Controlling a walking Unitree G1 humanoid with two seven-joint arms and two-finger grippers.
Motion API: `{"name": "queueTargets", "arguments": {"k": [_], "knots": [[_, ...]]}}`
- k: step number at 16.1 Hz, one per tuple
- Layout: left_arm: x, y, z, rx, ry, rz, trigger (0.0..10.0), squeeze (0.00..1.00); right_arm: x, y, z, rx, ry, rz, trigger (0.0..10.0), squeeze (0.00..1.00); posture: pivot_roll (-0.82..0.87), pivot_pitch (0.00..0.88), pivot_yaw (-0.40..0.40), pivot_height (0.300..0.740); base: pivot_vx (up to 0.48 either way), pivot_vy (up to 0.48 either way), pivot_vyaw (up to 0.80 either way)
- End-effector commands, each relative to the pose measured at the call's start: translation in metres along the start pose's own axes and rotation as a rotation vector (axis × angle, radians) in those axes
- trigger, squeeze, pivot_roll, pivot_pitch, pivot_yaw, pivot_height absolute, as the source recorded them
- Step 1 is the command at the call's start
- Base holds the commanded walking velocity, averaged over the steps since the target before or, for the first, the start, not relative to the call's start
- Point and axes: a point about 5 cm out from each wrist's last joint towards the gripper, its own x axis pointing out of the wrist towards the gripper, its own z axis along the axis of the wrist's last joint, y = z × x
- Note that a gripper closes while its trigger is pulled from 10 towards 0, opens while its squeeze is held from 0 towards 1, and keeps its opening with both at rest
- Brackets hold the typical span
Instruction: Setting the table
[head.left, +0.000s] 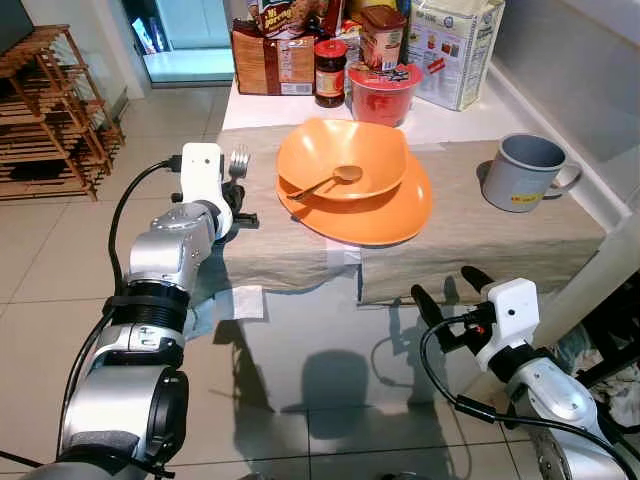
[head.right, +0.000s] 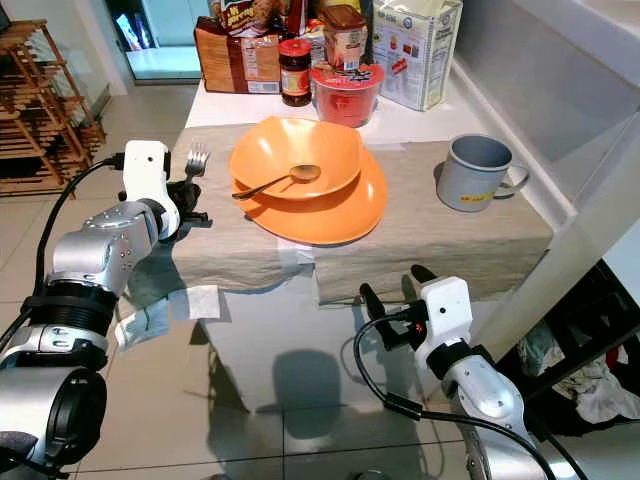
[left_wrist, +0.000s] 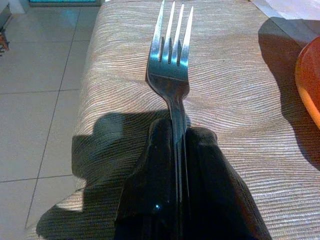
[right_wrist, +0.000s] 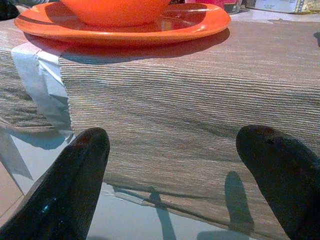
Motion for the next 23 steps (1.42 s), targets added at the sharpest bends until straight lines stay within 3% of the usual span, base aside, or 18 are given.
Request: {"name": "queueTargets", "arguments": {"k": [1,7,8,12,17,20,21,22,23], "knots": [[-0.002,0.009,-0.006,0.017,0.026,0.029,0.0,0.0,0.001,0.004,0.006,-0.007,-0.018,0.016,10.0,0.0,-0.15,0.038,0.04,0.74,0.0,0.0,0.0],[-0.004,0.015,-0.007,0.021,0.027,0.044,0.0,0.0,0.001,0.004,0.007,-0.007,-0.019,0.017,10.0,0.0,-0.14,0.041,0.041,0.74,0.0,0.0,0.0],[-0.016,0.015,0.002,-0.019,-0.1,0.035,0.0,0.0,0.001,0.008,0.011,-0.006,-0.021,0.017,10.0,0.0,-0.14,0.031,0.041,0.74,0.0,0.0,0.0],[-0.027,0.013,0.0,-0.013,-0.226,0.048,0.0,0.0,-0.001,0.008,0.01,-0.003,-0.02,0.018,10.0,0.0,-0.14,0.017,0.04,0.74,0.0,0.0,0.0],[-0.038,0.014,-0.012,-0.003,-0.225,0.075,0.0,0.0,-0.002,0.006,0.003,0.0,0.001,0.017,10.0,0.0,-0.14,0.02,0.037,0.74,0.0,0.0,0.0],[-0.037,0.005,-0.014,0.041,-0.2,0.007,0.0,0.0,-0.001,0.005,-0.002,0.003,0.011,0.018,10.0,0.0,-0.13,0.028,0.037,0.74,0.0,0.0,0.0],[-0.036,0.004,-0.013,0.043,-0.197,0.004,2.5,0.0,-0.001,0.004,-0.003,0.003,0.013,0.017,10.0,0.0,-0.13,0.028,0.037,0.74,0.0,0.0,0.0],[-0.037,0.004,-0.011,0.051,-0.208,0.006,0.0,0.0,-0.001,0.004,-0.004,0.004,0.014,0.017,10.0,0.0,-0.13,0.028,0.037,0.74,0.0,0.0,0.0],[-0.036,0.003,-0.008,0.063,-0.221,-0.007,0.0,0.0,-0.002,0.003,-0.006,0.003,0.016,0.016,10.0,0.0,-0.13,0.028,0.037,0.74,0.0,0.0,0.0]]}}
